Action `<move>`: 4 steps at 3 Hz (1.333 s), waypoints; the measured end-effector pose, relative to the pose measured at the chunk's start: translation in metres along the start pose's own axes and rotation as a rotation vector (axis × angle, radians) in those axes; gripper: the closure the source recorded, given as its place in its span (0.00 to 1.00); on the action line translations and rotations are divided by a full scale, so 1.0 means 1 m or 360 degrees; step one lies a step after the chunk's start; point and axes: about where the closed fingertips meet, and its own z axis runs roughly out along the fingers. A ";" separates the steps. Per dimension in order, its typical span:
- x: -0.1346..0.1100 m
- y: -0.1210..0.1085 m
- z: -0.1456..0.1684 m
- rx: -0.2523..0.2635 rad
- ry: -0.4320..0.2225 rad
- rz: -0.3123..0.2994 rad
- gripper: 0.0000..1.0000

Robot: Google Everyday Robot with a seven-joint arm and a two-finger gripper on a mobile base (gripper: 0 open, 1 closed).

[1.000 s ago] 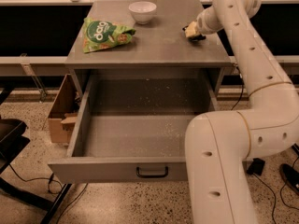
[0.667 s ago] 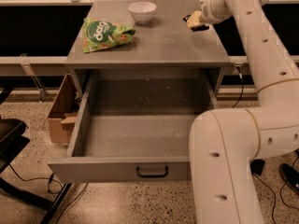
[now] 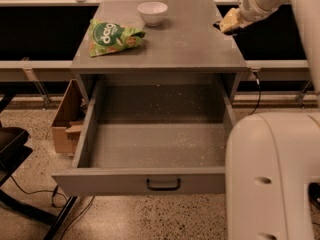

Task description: Place rxbar blueberry into top drawer

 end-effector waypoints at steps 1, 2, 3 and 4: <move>0.027 -0.008 -0.053 0.0056 0.0105 0.0034 1.00; 0.031 0.004 -0.139 0.0095 -0.0037 -0.0031 1.00; 0.051 0.027 -0.178 0.0040 -0.0161 -0.0099 1.00; 0.093 0.054 -0.165 -0.0090 -0.0216 -0.0182 1.00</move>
Offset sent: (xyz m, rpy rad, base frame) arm -0.2414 -0.0046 -0.0727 -0.0870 0.2143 0.0185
